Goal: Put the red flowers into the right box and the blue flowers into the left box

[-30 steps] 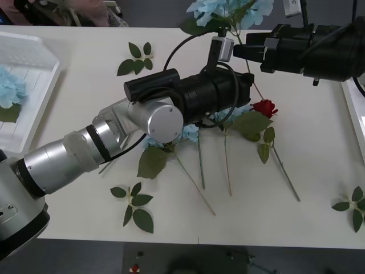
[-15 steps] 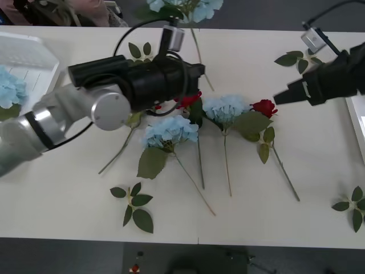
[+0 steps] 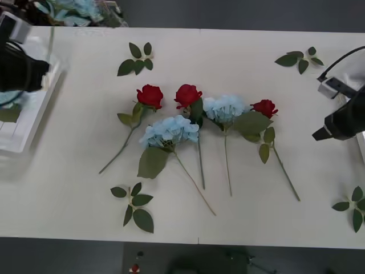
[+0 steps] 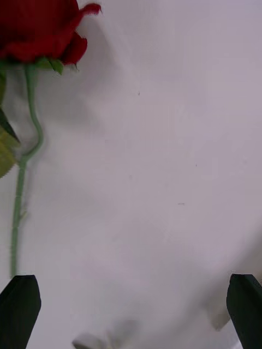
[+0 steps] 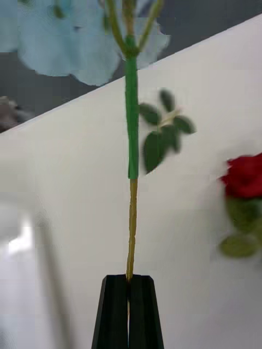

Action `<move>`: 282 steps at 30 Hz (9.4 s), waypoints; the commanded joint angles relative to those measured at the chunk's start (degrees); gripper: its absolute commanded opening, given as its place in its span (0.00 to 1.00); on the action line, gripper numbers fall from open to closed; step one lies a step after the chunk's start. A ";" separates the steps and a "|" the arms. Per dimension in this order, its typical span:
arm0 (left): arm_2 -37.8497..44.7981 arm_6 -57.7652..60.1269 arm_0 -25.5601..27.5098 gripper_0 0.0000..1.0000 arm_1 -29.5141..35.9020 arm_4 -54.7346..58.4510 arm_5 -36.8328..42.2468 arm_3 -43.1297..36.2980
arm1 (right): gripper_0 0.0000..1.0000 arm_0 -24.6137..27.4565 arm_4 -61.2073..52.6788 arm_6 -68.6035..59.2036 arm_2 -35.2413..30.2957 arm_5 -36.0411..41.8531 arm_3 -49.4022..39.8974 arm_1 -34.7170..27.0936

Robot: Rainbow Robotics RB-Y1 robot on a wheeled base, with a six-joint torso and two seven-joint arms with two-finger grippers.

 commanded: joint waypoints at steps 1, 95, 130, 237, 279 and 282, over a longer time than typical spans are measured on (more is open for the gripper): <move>0.69 -3.48 1.02 0.00 2.08 -0.85 0.83 7.62 | 1.00 -1.50 5.12 -2.16 6.95 -6.61 0.76 0.53; 10.36 -7.34 -4.26 0.10 -62.52 -47.60 26.31 34.52 | 0.51 -9.23 37.82 -13.76 -14.23 -33.24 48.13 10.28; 21.52 28.34 -10.67 0.00 -54.17 -8.58 -1.02 -1.17 | 0.76 12.30 12.59 -77.40 -11.69 4.90 -32.03 7.65; -10.91 26.93 -1.97 1.00 -40.11 -7.35 13.48 2.61 | 0.00 9.31 20.68 -31.25 -18.80 -18.39 23.26 -4.75; -11.70 27.55 -15.59 0.00 -51.62 -28.80 34.31 21.07 | 0.90 10.63 4.86 -68.78 -13.27 -1.96 -26.75 -1.41; -11.35 27.64 -15.51 0.00 -46.70 -28.62 35.89 15.09 | 0.90 9.75 8.29 -73.79 -13.18 5.25 -32.99 1.58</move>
